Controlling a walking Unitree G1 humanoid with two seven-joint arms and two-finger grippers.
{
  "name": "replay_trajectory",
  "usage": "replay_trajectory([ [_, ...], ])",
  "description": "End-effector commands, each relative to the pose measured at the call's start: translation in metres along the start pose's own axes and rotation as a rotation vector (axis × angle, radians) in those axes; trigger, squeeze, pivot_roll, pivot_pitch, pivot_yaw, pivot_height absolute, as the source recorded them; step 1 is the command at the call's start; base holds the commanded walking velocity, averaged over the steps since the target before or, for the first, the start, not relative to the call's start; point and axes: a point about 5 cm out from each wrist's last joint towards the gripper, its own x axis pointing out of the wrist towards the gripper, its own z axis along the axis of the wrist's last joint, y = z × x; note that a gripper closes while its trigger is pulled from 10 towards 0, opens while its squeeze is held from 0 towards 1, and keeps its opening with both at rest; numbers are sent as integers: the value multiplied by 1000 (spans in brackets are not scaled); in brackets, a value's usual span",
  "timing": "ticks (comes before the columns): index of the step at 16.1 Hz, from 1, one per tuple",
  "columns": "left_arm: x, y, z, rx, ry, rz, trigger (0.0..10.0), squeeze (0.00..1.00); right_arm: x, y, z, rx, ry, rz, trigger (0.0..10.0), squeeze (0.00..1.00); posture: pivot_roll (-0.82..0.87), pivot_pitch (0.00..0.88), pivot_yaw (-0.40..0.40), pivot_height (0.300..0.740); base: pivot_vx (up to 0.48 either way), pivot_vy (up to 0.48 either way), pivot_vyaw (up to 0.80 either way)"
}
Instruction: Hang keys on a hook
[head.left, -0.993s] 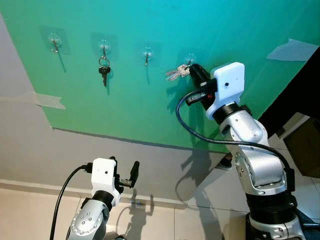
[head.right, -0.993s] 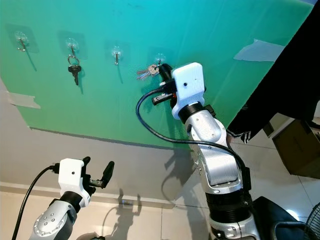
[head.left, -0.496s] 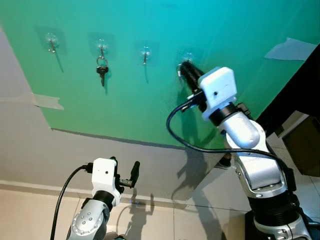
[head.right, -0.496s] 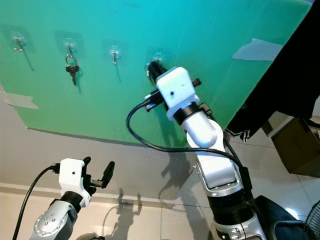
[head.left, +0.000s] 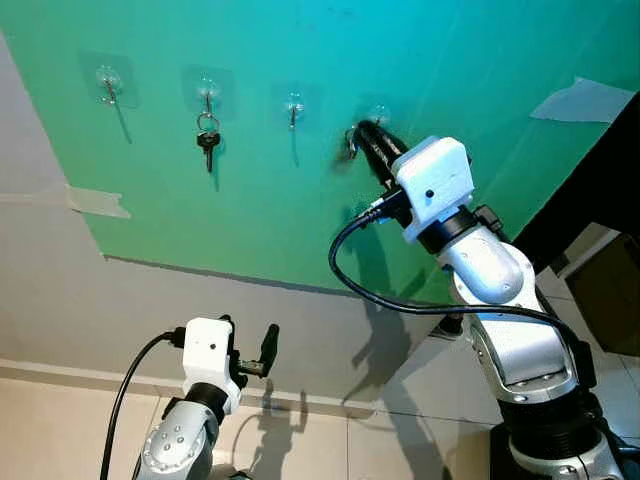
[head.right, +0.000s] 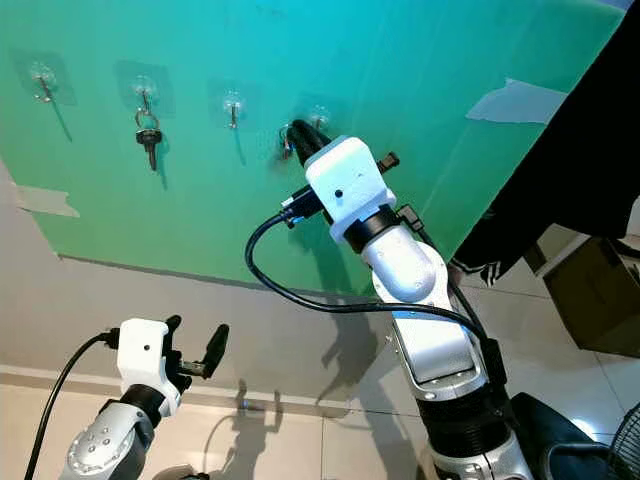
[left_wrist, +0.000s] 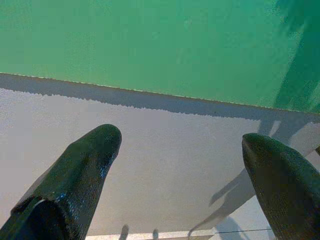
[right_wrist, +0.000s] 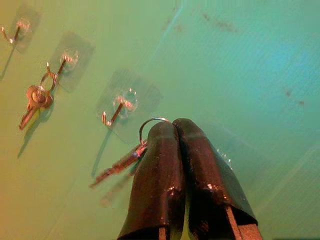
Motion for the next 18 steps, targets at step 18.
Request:
replay_trajectory([
  [18, 1, -4, 2, -10, -2, -19, 10000, 0, 6, -20, -15, 289, 168, -124, 10000, 0, 48, 0, -127, 722, 0, 0, 0],
])
